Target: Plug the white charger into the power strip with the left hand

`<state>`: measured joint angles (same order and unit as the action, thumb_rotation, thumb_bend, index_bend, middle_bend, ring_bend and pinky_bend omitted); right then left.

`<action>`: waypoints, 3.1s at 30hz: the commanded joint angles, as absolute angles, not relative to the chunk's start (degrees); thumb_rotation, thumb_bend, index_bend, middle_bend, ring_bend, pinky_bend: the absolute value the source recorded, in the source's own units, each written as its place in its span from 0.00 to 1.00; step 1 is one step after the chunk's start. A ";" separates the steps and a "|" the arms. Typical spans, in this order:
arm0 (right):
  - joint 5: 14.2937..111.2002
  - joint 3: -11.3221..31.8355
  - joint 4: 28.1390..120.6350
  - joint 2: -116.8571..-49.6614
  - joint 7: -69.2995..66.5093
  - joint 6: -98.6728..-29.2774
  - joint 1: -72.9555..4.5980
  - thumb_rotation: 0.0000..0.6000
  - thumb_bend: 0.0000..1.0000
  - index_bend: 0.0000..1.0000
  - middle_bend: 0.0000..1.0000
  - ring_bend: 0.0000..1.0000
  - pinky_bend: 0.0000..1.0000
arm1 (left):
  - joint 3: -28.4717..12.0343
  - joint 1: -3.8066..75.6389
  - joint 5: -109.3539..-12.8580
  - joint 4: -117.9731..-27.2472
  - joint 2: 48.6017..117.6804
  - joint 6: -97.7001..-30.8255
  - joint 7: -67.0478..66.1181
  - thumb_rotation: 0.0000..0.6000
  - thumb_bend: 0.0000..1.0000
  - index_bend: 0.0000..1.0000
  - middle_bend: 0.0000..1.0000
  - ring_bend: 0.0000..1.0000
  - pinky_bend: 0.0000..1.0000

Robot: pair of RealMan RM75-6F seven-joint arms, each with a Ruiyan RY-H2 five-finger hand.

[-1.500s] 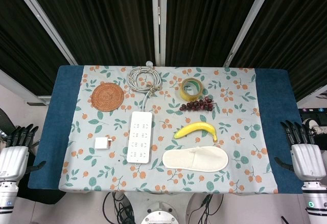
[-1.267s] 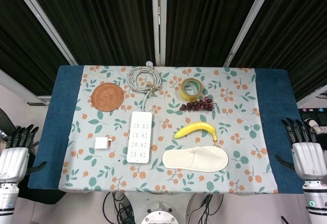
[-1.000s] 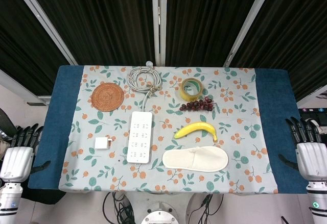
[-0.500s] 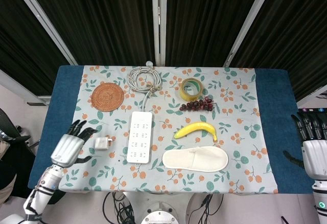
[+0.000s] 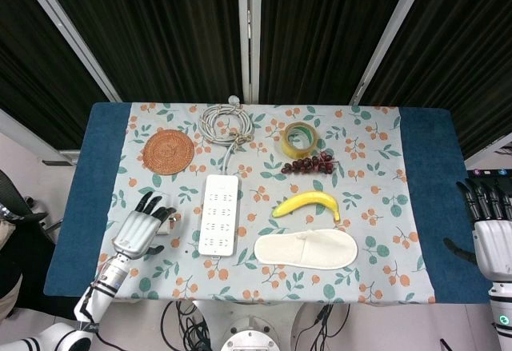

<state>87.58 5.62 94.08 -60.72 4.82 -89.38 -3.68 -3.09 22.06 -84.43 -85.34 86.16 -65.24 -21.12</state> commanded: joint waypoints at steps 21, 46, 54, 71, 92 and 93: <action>87.39 5.43 94.18 -60.97 4.92 -90.11 -2.98 1.00 0.01 0.00 0.06 0.00 0.00 | -2.37 22.81 -80.35 -83.72 86.61 -63.42 -17.42 1.00 0.00 0.25 0.33 0.09 0.00; 87.16 5.35 94.19 -61.21 4.78 -90.49 -2.35 1.00 0.01 0.00 0.06 0.00 0.00 | -3.82 23.05 -79.81 -81.62 86.57 -65.87 -7.80 1.00 0.00 0.31 0.42 0.26 0.09; 87.20 5.45 94.10 -61.23 4.64 -90.43 -2.42 1.00 0.01 0.00 0.06 0.00 0.00 | -3.10 22.65 -81.50 -75.95 88.99 -66.48 0.93 1.00 0.02 0.37 0.45 0.28 0.14; 87.67 5.44 94.21 -61.18 4.59 -91.42 -1.90 1.00 0.01 0.00 0.06 0.00 0.00 | -3.37 27.18 -83.19 -82.19 79.26 -62.49 -12.18 1.00 0.35 0.56 0.63 0.42 0.22; 86.96 5.38 91.76 -62.29 2.23 -90.38 -2.00 1.00 0.01 0.00 0.06 0.00 0.00 | -1.08 52.72 -30.41 -105.10 72.80 -53.50 -74.85 1.00 0.45 0.49 0.59 0.42 0.17; 86.88 5.37 91.63 -62.33 2.14 -90.27 -2.02 1.00 0.01 0.00 0.06 0.00 0.00 | -0.80 53.87 -28.21 -105.17 73.37 -54.16 -75.95 1.00 0.45 0.48 0.59 0.42 0.17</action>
<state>86.91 5.38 91.66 -62.30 2.16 -90.30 -2.00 -2.85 46.80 -38.72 -101.80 71.80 -51.85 -69.03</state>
